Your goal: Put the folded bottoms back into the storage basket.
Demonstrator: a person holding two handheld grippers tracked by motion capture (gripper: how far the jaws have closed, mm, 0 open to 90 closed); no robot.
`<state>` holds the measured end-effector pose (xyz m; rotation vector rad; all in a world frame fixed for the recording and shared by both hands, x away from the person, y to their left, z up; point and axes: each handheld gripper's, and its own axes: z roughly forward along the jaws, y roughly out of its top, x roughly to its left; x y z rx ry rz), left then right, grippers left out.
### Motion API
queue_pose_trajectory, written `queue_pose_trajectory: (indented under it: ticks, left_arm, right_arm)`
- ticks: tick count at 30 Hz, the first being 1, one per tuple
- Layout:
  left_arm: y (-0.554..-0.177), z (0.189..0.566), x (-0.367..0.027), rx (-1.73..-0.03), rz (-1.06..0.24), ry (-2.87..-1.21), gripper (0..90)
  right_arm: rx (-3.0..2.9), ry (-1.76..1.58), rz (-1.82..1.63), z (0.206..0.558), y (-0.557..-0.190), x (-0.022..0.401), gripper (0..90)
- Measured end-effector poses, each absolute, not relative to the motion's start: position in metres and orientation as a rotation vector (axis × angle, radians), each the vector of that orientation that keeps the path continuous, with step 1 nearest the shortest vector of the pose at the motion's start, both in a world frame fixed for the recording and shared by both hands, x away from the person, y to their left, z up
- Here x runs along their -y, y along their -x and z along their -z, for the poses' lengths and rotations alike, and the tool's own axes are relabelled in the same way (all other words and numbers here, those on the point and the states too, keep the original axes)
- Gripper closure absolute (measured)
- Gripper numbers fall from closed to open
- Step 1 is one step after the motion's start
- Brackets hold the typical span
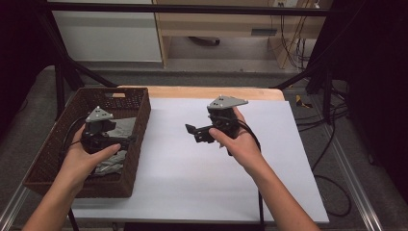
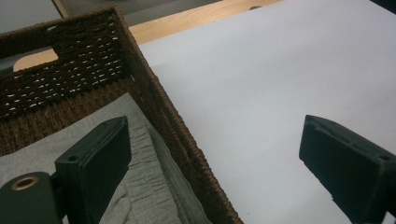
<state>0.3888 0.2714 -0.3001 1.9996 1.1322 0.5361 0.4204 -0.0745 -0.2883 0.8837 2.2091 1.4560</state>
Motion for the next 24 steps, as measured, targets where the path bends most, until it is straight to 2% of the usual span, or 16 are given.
queue_pose_trajectory:
  ticks: [24]
  left_arm:
    - [-0.376, 0.311, -0.248, -1.068, -0.510, -2.019, 8.4]
  right_arm:
    - [-2.116, -1.057, -1.392, 0.314, -0.408, 0.149, 5.0]
